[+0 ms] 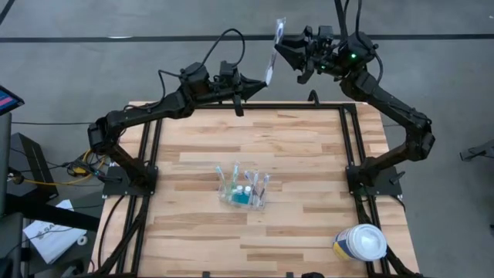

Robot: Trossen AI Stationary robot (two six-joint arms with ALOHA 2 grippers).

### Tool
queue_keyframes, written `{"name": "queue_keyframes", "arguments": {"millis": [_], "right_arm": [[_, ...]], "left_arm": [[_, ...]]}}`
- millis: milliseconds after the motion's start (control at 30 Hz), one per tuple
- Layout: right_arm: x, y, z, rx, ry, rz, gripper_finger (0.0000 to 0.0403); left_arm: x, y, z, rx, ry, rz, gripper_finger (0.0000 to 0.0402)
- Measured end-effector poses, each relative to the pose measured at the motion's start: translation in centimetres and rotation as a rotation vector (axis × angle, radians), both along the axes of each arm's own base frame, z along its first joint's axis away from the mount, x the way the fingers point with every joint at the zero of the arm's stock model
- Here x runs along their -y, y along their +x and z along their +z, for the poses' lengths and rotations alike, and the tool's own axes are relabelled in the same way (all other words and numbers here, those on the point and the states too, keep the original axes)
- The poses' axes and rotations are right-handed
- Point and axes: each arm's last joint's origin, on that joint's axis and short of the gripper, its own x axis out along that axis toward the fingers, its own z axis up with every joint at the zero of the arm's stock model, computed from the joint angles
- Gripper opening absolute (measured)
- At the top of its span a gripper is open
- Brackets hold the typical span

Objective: Pick & Place toothbrushing station
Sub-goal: Put the purple toothbrush into the transparent organizer

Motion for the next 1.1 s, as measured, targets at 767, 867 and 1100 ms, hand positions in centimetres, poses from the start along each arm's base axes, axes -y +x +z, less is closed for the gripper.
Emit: {"name": "queue_keyframes", "arguments": {"millis": [767, 867, 1100], "right_arm": [[-0.7, -1.3, 2.9, -0.024, -0.195, -0.035, 0.0002], [-0.9, -2.2, 4.1, -0.105, -0.22, -0.071, 0.0001], [-4.6, -5.6, 6.0, -0.28, -0.156, -0.017, 0.0001]], "left_arm": [[-2.3, -0.9, -0.9, -0.114, 0.112, 0.092, 0.008], [-3.6, -1.6, -1.3, -0.157, 0.125, 0.136, 0.0114], [-7.8, -4.3, -2.5, -0.277, 0.054, 0.232, 0.0149]]}}
